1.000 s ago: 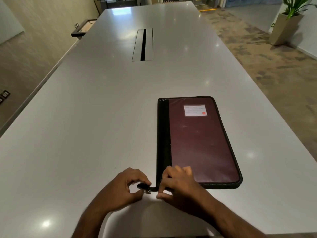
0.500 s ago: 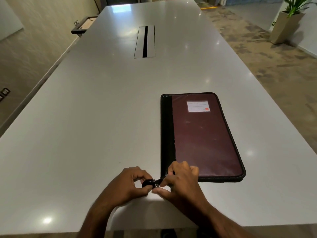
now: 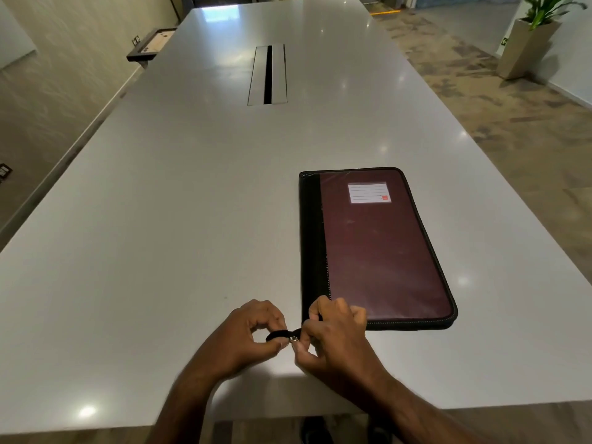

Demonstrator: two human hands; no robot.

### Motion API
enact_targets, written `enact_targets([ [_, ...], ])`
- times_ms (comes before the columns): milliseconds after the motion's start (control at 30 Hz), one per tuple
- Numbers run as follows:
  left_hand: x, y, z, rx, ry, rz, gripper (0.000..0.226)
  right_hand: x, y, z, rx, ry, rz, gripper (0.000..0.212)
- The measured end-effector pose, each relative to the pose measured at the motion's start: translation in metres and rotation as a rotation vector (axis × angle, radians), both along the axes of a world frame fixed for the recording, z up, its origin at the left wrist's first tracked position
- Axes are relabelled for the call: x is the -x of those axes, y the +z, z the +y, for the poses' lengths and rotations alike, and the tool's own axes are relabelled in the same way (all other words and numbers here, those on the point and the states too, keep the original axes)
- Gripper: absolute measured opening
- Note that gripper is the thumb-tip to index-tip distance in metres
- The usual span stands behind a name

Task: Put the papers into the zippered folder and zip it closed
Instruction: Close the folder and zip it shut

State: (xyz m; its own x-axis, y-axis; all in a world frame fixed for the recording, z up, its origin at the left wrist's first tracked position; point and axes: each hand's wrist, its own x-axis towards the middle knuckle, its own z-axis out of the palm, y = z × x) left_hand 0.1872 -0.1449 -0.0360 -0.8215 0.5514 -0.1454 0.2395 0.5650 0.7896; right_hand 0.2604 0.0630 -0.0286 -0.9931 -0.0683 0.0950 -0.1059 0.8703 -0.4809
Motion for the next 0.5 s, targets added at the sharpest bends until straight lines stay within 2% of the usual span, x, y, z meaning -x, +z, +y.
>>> enact_targets([
  [500,-0.007,-0.010,0.006,-0.037,0.048,0.087,0.011,-0.005,-0.011,0.031,-0.081,-0.107,0.081,0.021],
])
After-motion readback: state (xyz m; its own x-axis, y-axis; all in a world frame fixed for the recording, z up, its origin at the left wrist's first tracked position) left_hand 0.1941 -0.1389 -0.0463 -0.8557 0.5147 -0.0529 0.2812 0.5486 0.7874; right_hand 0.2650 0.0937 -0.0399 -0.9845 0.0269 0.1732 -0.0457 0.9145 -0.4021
